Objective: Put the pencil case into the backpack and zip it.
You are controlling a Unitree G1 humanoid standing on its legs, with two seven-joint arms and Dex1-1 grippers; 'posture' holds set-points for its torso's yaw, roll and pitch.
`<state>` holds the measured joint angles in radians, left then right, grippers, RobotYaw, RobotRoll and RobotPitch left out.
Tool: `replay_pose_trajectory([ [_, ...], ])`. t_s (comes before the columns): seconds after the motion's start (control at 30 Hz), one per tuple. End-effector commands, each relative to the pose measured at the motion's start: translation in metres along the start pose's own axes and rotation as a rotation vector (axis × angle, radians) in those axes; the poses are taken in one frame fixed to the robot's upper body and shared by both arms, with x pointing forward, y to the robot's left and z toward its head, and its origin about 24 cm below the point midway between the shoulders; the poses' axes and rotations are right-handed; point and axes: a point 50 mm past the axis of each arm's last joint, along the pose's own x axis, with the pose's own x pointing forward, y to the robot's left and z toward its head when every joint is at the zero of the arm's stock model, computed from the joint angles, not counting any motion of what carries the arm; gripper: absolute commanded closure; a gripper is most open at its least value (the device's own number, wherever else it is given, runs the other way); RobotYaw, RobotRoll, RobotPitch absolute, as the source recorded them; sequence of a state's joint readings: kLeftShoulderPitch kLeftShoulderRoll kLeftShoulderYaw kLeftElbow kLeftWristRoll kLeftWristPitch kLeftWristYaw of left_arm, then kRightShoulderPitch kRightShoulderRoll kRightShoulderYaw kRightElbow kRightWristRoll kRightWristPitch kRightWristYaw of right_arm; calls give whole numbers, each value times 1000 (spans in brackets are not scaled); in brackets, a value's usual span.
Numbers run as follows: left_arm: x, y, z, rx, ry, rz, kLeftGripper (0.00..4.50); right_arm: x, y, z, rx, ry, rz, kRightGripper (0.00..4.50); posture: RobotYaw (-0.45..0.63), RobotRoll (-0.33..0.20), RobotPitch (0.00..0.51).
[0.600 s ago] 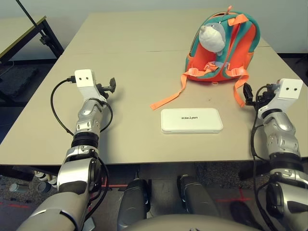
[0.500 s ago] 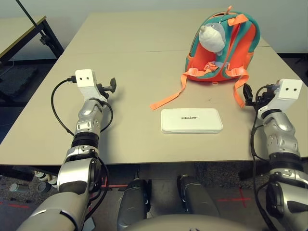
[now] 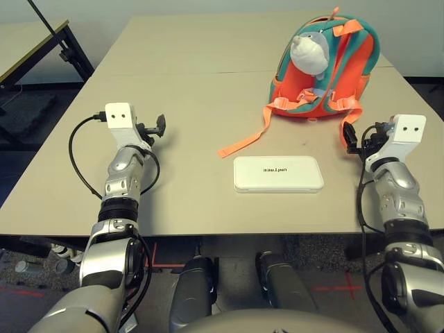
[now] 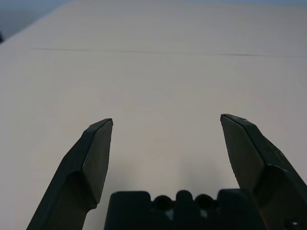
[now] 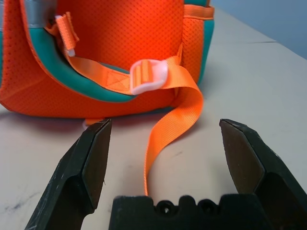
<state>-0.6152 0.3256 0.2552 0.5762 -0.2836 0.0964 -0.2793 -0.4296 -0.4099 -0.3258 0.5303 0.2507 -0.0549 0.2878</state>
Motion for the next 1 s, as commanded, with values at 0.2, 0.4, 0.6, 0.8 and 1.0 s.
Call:
replay_pose_trajectory([
  [0.2,-14,-40,13,-360,242,-408,0,0,-2,6,-44,-3,26,56,-162,0,114],
  [0.4,-37,-59,9,-523,479,-637,0,0,0,8,-70,-6,48,56,-182,0,101],
  [0.6,-46,-73,5,-705,662,-746,0,-2,0,8,-89,-5,55,56,-201,0,95],
  [0.8,-46,-79,-8,-820,756,-776,0,-3,0,7,-103,8,60,56,-224,0,95],
  [1.0,-46,-87,-18,-870,856,-822,0,-6,-1,7,-110,17,58,56,-237,0,93],
])
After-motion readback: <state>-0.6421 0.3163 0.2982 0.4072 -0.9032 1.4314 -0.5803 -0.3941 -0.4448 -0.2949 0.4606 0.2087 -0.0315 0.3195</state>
